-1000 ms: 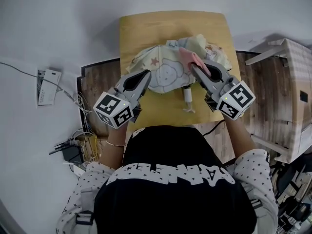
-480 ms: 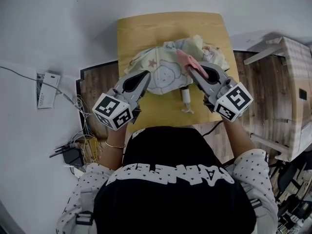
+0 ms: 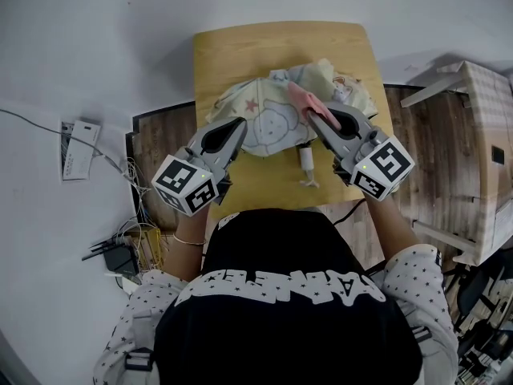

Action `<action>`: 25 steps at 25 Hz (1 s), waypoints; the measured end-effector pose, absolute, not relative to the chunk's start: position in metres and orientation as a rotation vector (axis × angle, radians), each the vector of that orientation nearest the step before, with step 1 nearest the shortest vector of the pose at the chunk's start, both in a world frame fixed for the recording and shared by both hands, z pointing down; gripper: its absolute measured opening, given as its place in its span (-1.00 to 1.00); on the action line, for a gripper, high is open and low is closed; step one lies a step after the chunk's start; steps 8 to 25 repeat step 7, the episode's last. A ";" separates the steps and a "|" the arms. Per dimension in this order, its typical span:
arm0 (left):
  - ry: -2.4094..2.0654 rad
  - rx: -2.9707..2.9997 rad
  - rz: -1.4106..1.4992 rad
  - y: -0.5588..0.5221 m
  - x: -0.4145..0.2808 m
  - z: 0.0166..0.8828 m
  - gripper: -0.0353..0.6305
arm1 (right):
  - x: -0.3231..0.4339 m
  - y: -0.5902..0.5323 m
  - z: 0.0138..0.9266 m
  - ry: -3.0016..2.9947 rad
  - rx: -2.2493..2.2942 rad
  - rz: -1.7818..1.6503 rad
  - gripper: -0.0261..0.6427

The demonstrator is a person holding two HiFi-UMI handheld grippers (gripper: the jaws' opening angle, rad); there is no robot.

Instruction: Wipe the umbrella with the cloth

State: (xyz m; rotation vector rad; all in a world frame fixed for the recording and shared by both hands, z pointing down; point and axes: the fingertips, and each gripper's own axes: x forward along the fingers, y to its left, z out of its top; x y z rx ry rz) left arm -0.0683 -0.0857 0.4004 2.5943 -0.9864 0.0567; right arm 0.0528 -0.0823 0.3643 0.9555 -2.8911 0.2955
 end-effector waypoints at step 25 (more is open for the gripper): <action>-0.984 2.593 0.052 -0.084 -0.069 0.400 -0.89 | 0.052 -0.080 0.366 -2.887 0.959 0.305 -0.83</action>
